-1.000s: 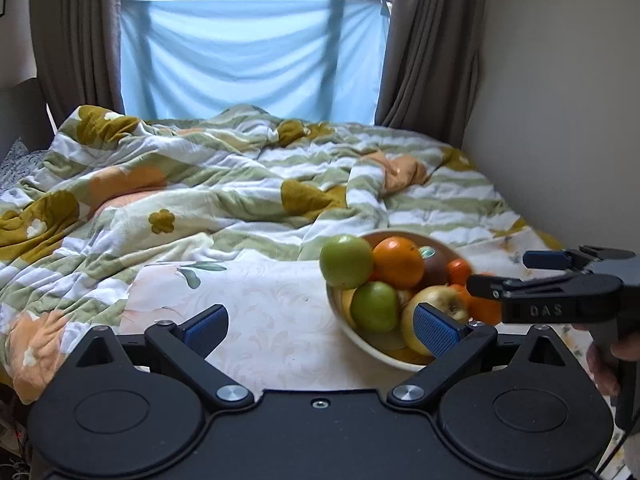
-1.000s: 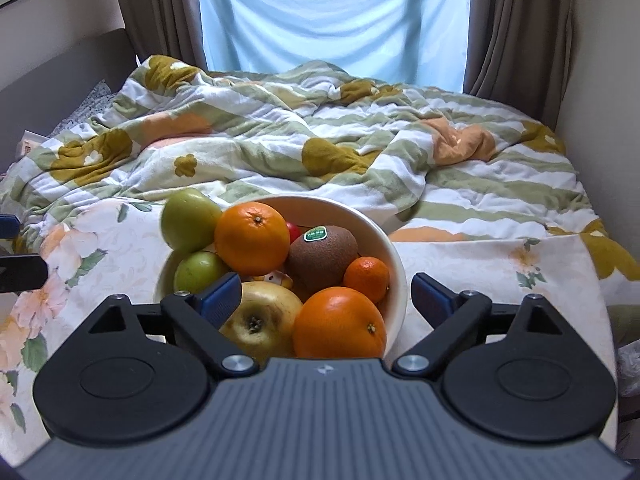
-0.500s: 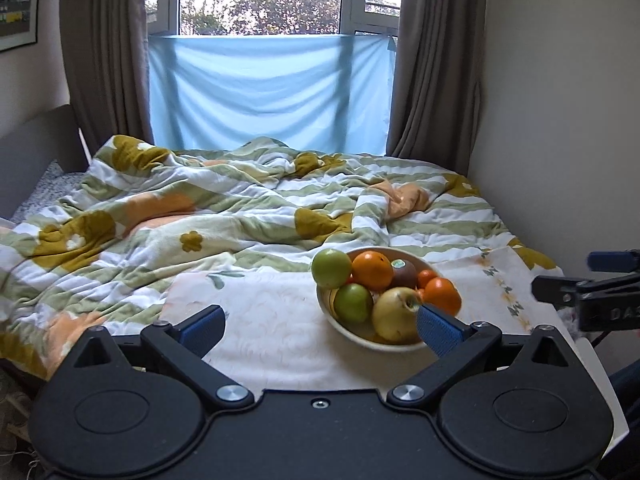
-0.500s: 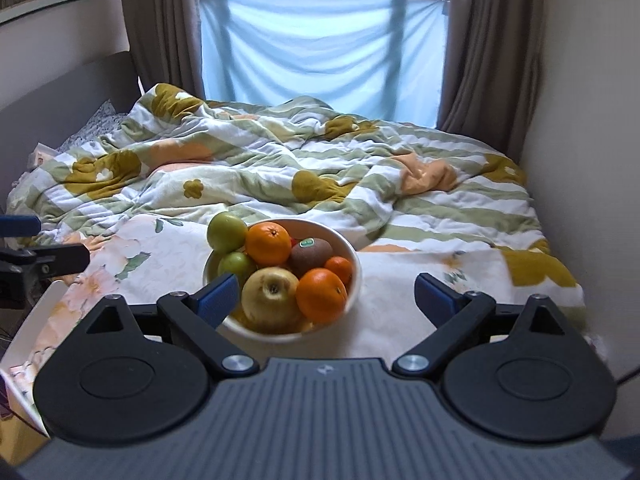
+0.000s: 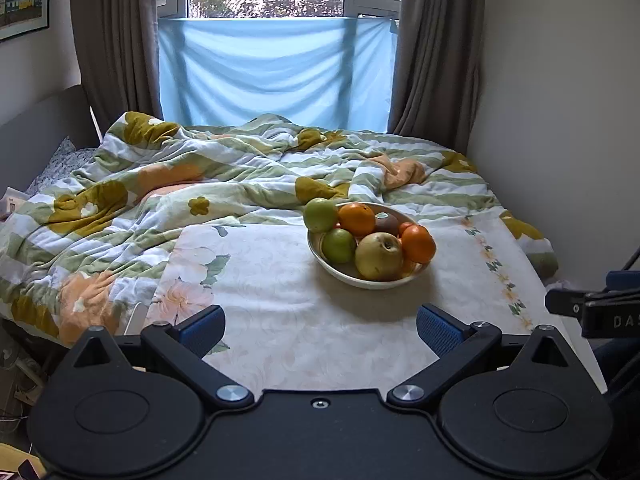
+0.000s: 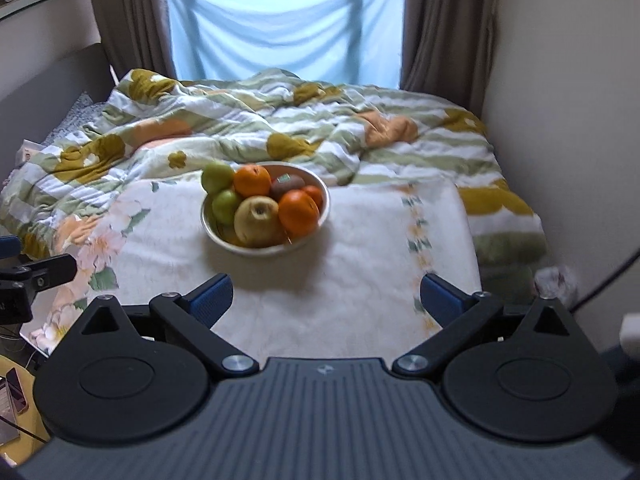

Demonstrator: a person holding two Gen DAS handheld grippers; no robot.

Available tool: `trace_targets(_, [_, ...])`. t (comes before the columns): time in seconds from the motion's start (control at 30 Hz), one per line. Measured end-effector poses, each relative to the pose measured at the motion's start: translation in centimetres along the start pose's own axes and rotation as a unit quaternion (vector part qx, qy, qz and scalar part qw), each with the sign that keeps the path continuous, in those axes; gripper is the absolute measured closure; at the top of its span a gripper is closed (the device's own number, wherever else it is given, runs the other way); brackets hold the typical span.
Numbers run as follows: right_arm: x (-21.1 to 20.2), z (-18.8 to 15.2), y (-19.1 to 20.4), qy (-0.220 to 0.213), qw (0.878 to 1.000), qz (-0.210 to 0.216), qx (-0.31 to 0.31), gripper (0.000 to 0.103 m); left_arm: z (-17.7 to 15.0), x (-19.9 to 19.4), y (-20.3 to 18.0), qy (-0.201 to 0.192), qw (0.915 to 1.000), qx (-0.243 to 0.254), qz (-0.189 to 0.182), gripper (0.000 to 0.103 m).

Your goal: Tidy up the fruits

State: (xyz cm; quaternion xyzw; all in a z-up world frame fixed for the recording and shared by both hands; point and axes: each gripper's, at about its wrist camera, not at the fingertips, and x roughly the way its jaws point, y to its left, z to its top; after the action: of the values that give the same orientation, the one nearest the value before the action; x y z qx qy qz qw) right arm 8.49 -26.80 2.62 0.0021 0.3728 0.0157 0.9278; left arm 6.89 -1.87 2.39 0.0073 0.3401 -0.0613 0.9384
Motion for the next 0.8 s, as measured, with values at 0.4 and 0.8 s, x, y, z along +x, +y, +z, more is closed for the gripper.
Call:
trace_targets(0.4, [-1.7, -1.8, -0.7, 0.001, 1.000, -0.015, 0.018, 0.000, -0.2, -1.1, -1.0, -0.015, 0.9998, 0.015, 0.003, 0.000])
trace_targets(0.8, [-1.9, -1.8, -1.0, -0.004, 1.000, -0.017, 0.022, 0.000, -0.2, -1.2, -1.2, -0.020, 0.9997, 0.015, 0.009, 0.000])
